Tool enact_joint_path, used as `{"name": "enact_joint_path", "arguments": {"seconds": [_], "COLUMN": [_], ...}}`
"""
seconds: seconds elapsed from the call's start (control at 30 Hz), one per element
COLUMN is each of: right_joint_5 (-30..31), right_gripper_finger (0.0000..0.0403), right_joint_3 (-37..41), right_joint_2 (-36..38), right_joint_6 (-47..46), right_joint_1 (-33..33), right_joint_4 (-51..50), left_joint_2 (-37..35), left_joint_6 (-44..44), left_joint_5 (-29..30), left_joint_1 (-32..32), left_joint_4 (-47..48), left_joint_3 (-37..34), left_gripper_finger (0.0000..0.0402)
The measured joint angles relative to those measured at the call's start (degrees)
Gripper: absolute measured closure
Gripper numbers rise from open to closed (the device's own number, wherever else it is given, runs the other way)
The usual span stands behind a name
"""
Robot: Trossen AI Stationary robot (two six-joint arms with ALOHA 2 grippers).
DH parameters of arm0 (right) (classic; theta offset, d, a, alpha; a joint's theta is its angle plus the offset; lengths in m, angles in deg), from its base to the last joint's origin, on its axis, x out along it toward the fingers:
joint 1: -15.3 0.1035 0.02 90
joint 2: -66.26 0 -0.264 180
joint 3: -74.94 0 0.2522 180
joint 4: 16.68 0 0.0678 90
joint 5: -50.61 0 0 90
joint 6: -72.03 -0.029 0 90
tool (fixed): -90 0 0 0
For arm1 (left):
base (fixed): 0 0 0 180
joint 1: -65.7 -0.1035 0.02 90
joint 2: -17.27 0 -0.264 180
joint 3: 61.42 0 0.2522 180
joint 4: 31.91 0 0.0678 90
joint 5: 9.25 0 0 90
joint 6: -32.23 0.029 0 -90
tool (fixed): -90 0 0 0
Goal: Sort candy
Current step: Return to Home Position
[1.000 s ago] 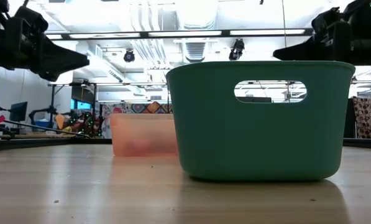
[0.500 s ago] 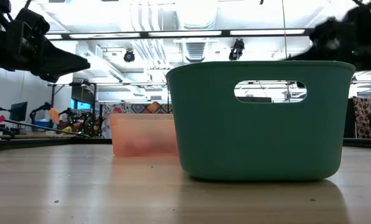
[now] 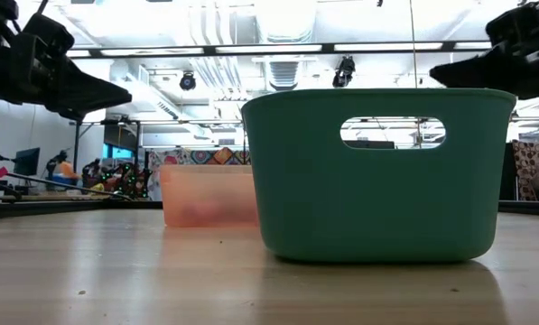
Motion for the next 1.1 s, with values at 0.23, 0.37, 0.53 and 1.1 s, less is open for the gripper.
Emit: {"name": "enact_joint_path", "arguments": {"seconds": [0.23,0.37,0.53,1.1], "right_joint_5": [5.6,7.8,7.7,13.9], "right_gripper_finger": [0.0369,0.0369,0.0369,0.0369], "right_joint_3": [0.0,0.1,0.1,0.1], "right_joint_2": [3.0,4.9,7.0,7.2], "right_joint_6": [4.4,2.4,2.4,-3.5], "right_joint_1": [7.4,9.0,9.9,9.1], "right_joint_4": [0.0,0.0,-2.9,-8.7], "left_joint_2": [1.1,1.6,2.1,2.4], "left_joint_6": [0.0,0.0,0.0,0.0], "left_joint_5": [0.0,0.0,0.0,0.0], "left_joint_1": [0.0,0.0,0.0,0.0], "left_joint_4": [0.1,0.1,0.0,0.1], "left_joint_3": [0.0,0.0,0.0,0.0], "left_gripper_finger": [0.0326,0.0326,0.0326,0.0326]}}
